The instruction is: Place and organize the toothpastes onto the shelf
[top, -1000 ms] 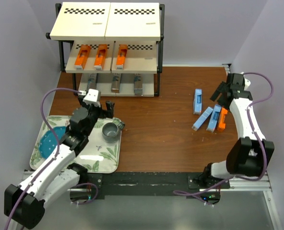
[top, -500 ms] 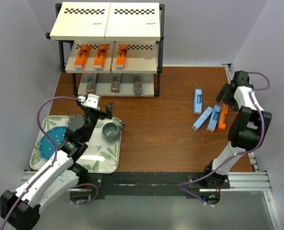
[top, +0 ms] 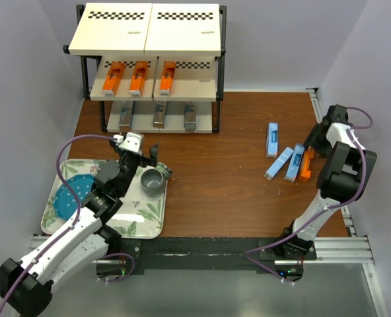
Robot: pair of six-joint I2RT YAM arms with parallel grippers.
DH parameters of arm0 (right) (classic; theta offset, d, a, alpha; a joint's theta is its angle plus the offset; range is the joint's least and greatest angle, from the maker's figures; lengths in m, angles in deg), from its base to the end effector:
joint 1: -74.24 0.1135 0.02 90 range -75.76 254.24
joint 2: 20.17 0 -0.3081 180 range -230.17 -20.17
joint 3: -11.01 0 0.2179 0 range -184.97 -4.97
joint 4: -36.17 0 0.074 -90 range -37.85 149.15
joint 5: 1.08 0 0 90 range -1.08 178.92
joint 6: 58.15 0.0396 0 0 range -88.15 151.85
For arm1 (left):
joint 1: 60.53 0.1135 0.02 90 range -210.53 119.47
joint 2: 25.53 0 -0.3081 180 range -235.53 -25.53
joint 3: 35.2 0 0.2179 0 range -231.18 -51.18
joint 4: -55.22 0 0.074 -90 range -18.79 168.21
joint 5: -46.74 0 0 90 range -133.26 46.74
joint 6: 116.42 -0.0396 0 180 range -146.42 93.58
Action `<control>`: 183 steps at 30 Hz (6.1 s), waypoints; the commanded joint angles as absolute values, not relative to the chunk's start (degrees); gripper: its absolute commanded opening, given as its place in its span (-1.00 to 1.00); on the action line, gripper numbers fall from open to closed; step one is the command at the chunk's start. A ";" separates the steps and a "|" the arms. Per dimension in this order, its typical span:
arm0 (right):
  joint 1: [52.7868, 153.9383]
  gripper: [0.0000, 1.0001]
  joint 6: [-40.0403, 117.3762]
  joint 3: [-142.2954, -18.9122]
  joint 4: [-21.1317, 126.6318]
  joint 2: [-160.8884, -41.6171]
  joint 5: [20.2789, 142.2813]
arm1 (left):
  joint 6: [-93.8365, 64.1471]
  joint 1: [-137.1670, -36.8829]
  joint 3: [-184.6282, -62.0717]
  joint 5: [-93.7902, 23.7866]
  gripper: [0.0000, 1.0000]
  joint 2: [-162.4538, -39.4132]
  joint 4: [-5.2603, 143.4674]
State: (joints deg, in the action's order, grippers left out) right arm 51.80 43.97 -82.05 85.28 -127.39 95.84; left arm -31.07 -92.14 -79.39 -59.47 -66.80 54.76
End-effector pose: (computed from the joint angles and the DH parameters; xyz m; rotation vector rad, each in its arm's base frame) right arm 0.3434 -0.1470 0.2533 0.8327 2.5471 -0.2186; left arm 0.1062 -0.0524 0.3344 0.2513 1.4954 -0.1631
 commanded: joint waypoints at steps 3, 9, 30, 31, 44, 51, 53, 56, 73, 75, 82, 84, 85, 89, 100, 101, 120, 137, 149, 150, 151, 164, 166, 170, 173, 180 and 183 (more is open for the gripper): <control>51.65 0.15 40.99 -79.33 85.03 -126.61 90.07 | -32.58 -93.04 -78.87 -60.93 0.99 -66.22 51.17; 51.74 0.15 41.70 -77.31 84.59 -125.03 87.79 | -32.93 -93.84 -78.78 -61.46 0.99 -66.22 51.26; 51.65 0.19 45.30 -68.43 82.65 -116.07 93.05 | -33.37 -94.98 -78.43 -61.90 0.99 -65.34 51.17; 51.65 0.22 45.39 -68.43 82.57 -115.54 93.14 | -33.37 -95.15 -78.43 -61.90 0.99 -65.34 51.17; 51.65 0.14 45.21 -65.35 80.11 -117.73 95.07 | -33.28 -95.42 -78.43 -61.90 0.99 -64.99 51.17; 51.74 -0.01 43.28 -65.00 79.67 -119.75 95.42 | -32.93 -95.42 -78.51 -61.28 0.99 -65.43 51.26; 51.74 -0.09 42.93 -64.65 79.49 -119.75 95.51 | -32.75 -95.42 -78.69 -61.19 0.99 -65.43 51.34; 51.91 -0.17 42.75 -64.21 79.49 -119.23 95.51 | -32.66 -95.42 -78.69 -61.10 0.99 -65.52 51.34; 67.25 -0.49 41.53 -73.16 84.23 -108.51 106.47 | -30.03 -95.59 -90.80 -59.18 0.99 -71.75 57.58; 71.40 -0.49 38.12 -74.75 84.15 -107.54 108.68 | -29.33 -95.59 -92.92 -58.47 0.99 -73.07 59.24; 88.02 -0.49 28.44 -74.23 80.20 -99.37 111.94 | -24.06 -95.68 -103.37 -49.18 1.00 -78.08 64.96; 93.01 -0.48 25.02 -73.70 79.32 -96.64 113.87 | -22.12 -95.68 -105.92 -46.18 1.00 -80.18 65.93; 94.78 -0.48 23.78 -73.35 79.14 -95.68 114.67 | -20.55 -95.59 -106.89 -43.55 1.00 -80.98 66.28; 102.70 -0.46 16.49 -71.86 76.69 -89.98 117.65 | -17.73 -95.59 -112.34 -36.07 0.99 -85.63 69.70; 120.90 -0.42 6.11 -69.84 74.48 -80.21 119.16 | -10.18 -95.42 -124.21 -24.90 0.99 -95.04 74.79; 122.47 -0.42 4.88 -69.66 74.39 -79.51 118.81 | -9.38 -94.98 -125.09 -24.63 0.99 -95.83 75.59; 127.23 -0.30 -9.28 -67.20 73.86 -75.63 111.86 | 2.86 -88.91 -129.40 0.86 0.96 -100.94 76.56; 128.90 -0.30 -12.53 -68.08 74.13 -75.54 113.09 | -3.57 -94.54 -134.94 -3.80 0.70 -107.62 88.08; 129.34 -0.25 -13.06 -67.81 73.95 -76.16 113.88 | -2.78 -95.42 -134.15 -2.31 -0.12 -108.15 85.63; 129.34 -0.22 -13.15 -67.64 73.69 -76.16 114.06 | -2.69 -95.33 -133.63 -2.04 -0.25 -108.06 85.27; 129.43 -0.20 -13.15 -67.20 73.43 -76.07 114.41 | -2.52 -95.33 -133.27 -1.78 -0.30 -108.06 84.83; 129.34 0.59 -8.94 -64.12 71.14 -73.70 119.15 | -9.63 -95.33 -126.78 -9.76 -0.81 -102.80 82.99; 129.26 0.68 -7.00 -64.73 71.49 -72.91 120.21 | -12.43 -95.42 -124.58 -14.84 -0.87 -100.95 81.42; 129.26 0.87 0.28 -65.61 73.68 -72.12 124.15 | -15.87 -95.59 -117.12 -22.68 -0.97 -95.24 77.63; 129.17 0.95 5.02 -66.31 75.18 -72.55 126.44 | -17.98 -96.03 -112.12 -27.43 -0.96 -91.90 72.63; 125.84 0.97 16.46 -67.64 77.38 -75.28 128.39 | -22.29 -98.14 -102.16 -37.63 -0.97 -85.91 56.63; 119.17 0.97 23.13 -67.64 79.22 -75.72 125.41 | -23.43 -98.84 -100.23 -42.20 -0.97 -84.86 50.66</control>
